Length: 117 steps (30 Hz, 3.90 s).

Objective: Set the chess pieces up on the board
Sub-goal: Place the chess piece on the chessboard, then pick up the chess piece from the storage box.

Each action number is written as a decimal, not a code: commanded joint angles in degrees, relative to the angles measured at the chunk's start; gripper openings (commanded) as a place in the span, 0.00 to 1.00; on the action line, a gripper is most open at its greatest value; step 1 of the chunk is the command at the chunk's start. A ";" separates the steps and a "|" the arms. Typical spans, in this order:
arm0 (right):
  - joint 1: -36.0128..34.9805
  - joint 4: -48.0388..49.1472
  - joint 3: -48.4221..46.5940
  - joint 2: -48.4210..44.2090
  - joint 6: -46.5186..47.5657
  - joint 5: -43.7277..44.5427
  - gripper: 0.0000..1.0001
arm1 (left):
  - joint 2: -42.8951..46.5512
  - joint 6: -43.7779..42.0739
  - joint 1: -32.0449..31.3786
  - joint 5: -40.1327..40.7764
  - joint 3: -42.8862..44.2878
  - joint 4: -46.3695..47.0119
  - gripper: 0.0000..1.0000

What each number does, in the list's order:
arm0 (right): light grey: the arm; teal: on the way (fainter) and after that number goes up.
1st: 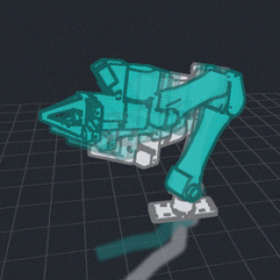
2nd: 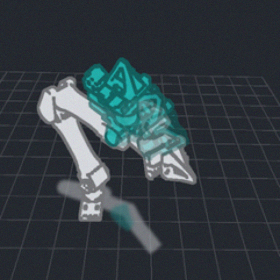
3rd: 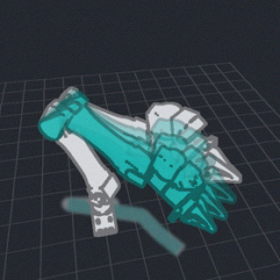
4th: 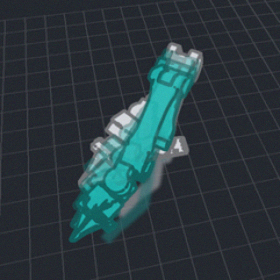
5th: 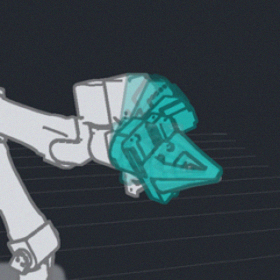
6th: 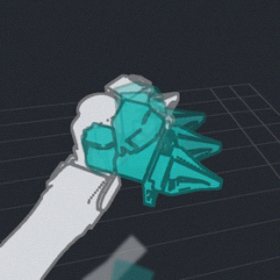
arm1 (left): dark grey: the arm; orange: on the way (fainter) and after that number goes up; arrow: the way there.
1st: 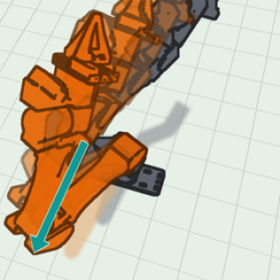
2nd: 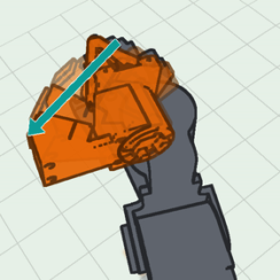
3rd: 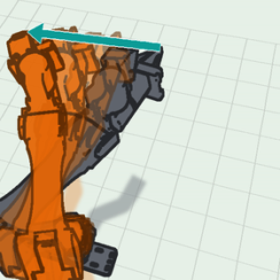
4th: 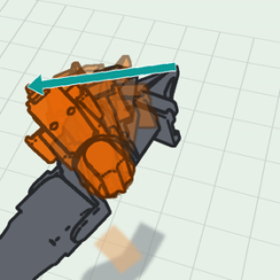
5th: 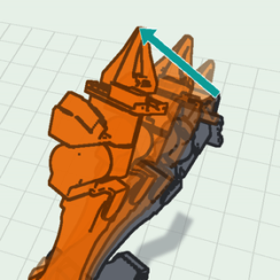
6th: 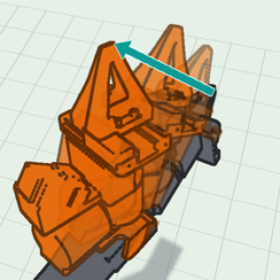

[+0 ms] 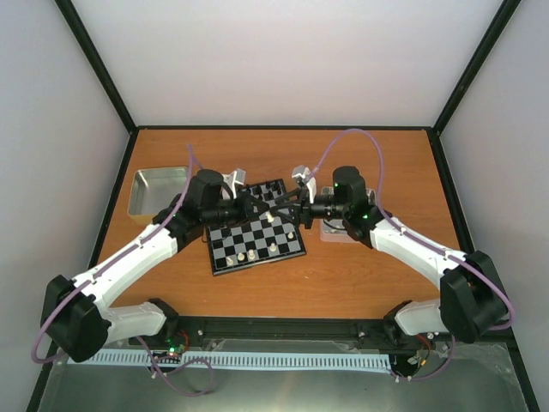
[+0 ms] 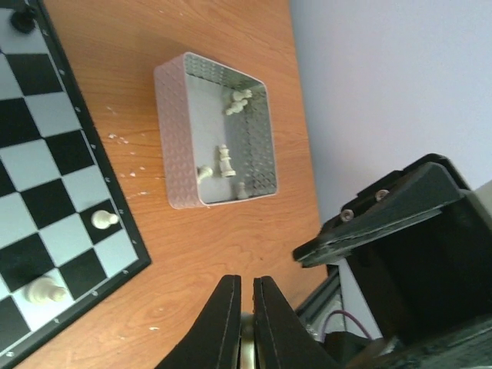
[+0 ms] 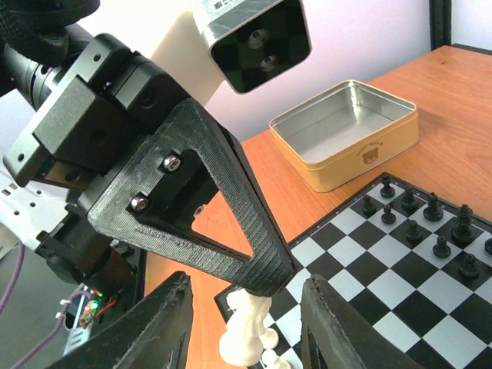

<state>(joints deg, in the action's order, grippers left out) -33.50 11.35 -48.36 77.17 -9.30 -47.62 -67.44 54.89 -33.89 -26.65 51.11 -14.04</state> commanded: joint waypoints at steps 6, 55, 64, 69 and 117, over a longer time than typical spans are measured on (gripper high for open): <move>0.49 3.39 3.37 -2.53 -7.25 7.05 0.41 | -0.59 -13.04 -1.09 7.75 -2.59 1.70 0.01; 11.61 4.67 23.48 -19.48 -24.93 29.90 0.39 | -25.04 -30.00 -30.10 50.92 -9.70 25.19 0.01; 11.66 4.98 23.41 -19.03 -24.98 29.16 0.39 | -26.83 -29.40 -29.92 54.11 -8.13 24.17 0.01; 11.61 5.10 23.39 -18.89 -25.10 28.86 0.39 | -27.16 -29.49 -29.79 54.34 -7.61 24.20 0.01; 15.48 -29.35 -2.79 7.74 -14.46 40.29 0.47 | 9.44 -25.11 -9.32 38.65 -7.31 5.31 0.63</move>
<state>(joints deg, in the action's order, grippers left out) -18.31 -15.66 -46.89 79.81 -28.08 -3.92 -63.02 27.75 -46.44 16.53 46.04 -6.00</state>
